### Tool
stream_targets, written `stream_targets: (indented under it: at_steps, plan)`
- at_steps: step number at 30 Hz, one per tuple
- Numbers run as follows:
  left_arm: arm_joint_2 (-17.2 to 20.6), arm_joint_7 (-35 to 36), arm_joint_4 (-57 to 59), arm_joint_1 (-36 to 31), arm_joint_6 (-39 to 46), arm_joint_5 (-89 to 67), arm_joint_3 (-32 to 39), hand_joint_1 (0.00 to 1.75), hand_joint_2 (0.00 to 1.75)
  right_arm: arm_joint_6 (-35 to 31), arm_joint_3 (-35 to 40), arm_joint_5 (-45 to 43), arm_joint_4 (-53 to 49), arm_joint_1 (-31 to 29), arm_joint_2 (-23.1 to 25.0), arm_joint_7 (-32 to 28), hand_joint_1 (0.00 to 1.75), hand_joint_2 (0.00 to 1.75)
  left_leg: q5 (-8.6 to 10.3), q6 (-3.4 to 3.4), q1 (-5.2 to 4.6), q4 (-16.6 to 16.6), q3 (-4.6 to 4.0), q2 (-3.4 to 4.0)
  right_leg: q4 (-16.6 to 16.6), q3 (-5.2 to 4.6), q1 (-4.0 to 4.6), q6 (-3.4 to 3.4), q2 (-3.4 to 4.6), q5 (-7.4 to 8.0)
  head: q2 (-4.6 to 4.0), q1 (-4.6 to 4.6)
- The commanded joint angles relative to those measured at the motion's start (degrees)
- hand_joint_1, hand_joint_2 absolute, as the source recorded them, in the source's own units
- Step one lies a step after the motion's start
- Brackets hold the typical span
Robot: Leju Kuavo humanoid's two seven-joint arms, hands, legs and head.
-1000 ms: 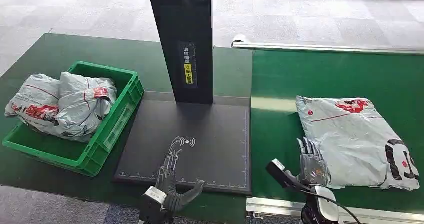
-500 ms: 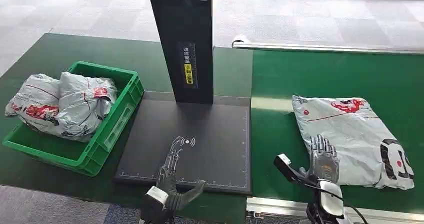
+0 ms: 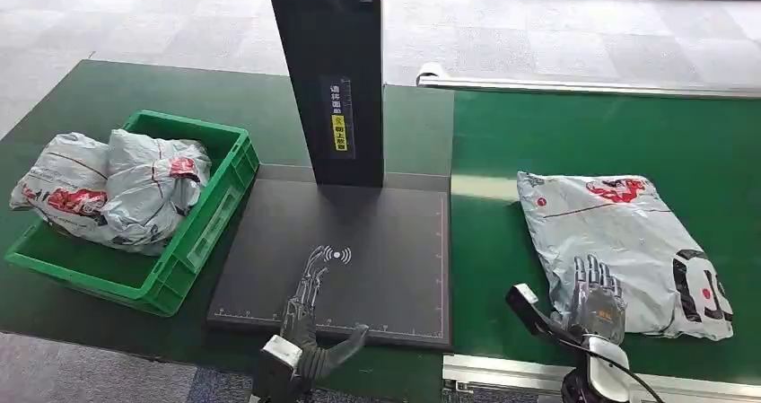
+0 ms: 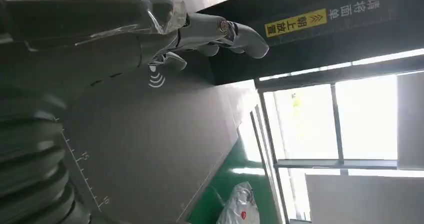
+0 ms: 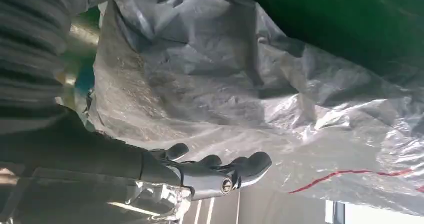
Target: Moved the parcel from conveyor to table for the left to box.
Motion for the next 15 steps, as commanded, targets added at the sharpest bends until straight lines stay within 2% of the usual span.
stream_targets:
  at_steps: [1,15]
  plan:
    - [0.1,0.06,1.77,1.07,0.85,0.69,-1.48,0.0,1.75,0.83,-4.6,-2.07,0.82,1.25,1.46,-0.92,1.75,1.75,-0.01,0.04,-0.01,-0.08,0.1,0.0,-0.11,0.14,0.01,-0.03,-0.13,-0.01,0.0,-0.02]
    - [0.37,0.06,1.45,1.26,1.23,0.82,-1.58,0.0,1.75,0.41,-4.78,-2.87,0.67,1.18,1.77,-2.01,1.75,1.75,-0.03,0.03,-0.02,-0.04,0.08,0.04,-0.06,0.08,0.0,-0.02,-0.03,-0.02,0.0,-0.02]
